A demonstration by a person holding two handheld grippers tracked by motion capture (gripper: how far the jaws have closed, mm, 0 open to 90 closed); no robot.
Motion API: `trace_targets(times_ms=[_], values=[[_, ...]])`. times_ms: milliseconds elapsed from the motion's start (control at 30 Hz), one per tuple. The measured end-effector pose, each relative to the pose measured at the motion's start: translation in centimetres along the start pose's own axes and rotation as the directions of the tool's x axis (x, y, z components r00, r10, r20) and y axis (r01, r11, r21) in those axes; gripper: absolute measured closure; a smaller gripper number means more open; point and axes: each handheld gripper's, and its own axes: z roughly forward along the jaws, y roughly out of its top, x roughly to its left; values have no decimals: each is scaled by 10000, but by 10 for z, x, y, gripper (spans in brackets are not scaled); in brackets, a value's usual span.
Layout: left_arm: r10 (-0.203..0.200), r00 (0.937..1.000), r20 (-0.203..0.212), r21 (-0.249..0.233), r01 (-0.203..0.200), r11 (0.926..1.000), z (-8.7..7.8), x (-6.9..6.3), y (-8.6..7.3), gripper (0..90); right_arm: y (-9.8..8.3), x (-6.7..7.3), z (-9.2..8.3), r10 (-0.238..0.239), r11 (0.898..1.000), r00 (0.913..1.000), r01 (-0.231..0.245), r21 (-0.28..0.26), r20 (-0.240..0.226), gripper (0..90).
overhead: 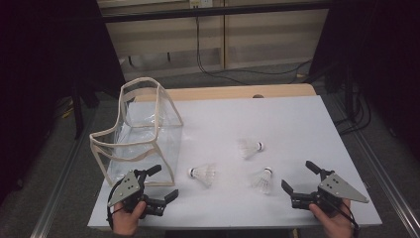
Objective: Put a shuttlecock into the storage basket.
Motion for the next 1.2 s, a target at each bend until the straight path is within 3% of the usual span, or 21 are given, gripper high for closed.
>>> trace_targets(times_ms=[333, 1200], values=[[-15, 10000, 76, -9, 15, 10000, 1, -2, 1, 17, 0, 1, 1, -63, 10000, 10000, 64, 53, -47, 1], [-289, 9953, 921, 16, 289, 9996, 20, -14, 5, 15, 1, 1, 0, -25, 10000, 10000, 25, -8, -92, 3]])
